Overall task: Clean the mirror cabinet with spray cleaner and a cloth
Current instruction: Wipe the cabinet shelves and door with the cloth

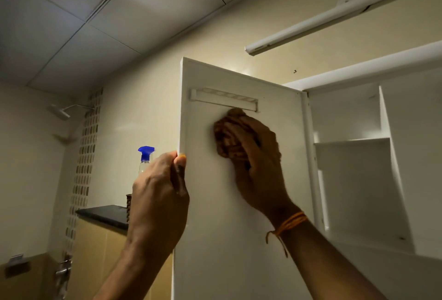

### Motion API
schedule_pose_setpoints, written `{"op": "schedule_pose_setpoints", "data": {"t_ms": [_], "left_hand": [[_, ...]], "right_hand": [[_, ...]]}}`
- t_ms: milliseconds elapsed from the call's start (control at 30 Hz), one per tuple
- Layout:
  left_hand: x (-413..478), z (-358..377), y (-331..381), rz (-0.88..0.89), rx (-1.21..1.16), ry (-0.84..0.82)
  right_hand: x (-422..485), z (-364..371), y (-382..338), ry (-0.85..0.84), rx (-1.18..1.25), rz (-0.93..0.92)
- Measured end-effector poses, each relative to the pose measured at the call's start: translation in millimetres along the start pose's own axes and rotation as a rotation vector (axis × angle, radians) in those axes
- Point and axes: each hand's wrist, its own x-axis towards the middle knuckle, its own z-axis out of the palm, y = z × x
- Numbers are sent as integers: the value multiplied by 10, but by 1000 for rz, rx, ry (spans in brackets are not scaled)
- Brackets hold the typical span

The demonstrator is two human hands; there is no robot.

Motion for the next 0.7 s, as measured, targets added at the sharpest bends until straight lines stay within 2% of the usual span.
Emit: {"op": "schedule_pose_setpoints", "data": {"t_ms": [133, 233, 300, 400, 433, 500, 533, 633, 700], "left_hand": [[17, 27, -65, -14, 32, -12], [-9, 55, -106, -33, -2, -20], [-21, 73, -111, -38, -11, -11], [-22, 64, -98, -58, -27, -31], [-19, 53, -92, -60, -23, -36], [-12, 32, -74, -50, -12, -38], [-11, 26, -73, -54, -7, -34], [-6, 24, -72, -56, 19, -14], [-5, 25, -56, -72, 3, -12]], "right_hand": [[-83, -134, 576, 164, -67, 355], [278, -240, 895, 230, -77, 651], [599, -259, 851, 236, 8, 604], [790, -166, 552, 145, 81, 270], [756, -154, 518, 100, 96, 209], [643, -201, 643, 53, 29, 169], [603, -251, 737, 51, -65, 210], [609, -385, 875, 116, -310, 561], [695, -404, 881, 108, -366, 666]]}}
